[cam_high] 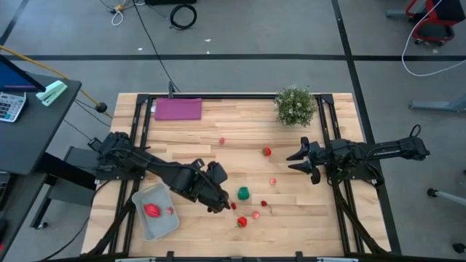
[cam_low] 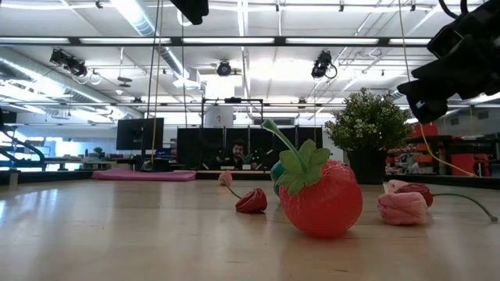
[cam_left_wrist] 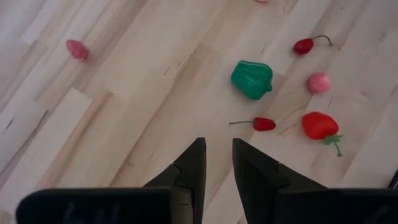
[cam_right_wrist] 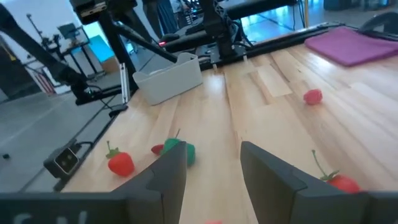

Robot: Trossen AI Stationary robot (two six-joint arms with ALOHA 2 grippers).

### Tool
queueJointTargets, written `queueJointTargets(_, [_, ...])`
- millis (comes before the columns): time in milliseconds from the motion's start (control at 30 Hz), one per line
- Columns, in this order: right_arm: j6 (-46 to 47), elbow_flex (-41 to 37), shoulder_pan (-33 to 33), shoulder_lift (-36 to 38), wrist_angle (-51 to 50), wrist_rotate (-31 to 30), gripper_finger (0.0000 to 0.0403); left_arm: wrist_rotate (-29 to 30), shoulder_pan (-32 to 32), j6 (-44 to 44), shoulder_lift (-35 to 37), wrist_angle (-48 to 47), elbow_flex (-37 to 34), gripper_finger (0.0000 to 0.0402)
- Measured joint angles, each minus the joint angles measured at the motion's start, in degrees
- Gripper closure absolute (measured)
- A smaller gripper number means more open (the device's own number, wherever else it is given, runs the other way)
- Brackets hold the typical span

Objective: Pick and placing Produce into tupperware
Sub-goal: Put the red strawberry into the gray bin

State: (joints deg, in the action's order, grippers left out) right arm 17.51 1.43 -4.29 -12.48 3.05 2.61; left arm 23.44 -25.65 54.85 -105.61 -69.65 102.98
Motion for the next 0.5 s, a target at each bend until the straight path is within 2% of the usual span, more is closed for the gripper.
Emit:
queueJointTargets(300, [-10.55, 0.31, 0.0, -4.29, 1.51, 2.11, 0.0242, -0.04, 0.42, -0.07, 0.01, -0.01, 0.0, 0.0315])
queueJointTargets(400, [-13.08, 3.0, 0.04, -8.28, 1.03, 1.96, 0.0239, 0.05, 0.95, -0.09, 0.0, -0.04, 0.0, 0.0318])
queueJointTargets(500, [-16.36, 8.85, 0.06, -13.96, 0.29, 1.73, 0.0235, 0.09, 1.53, -0.1, 0.0, -0.01, 0.0, 0.0323])
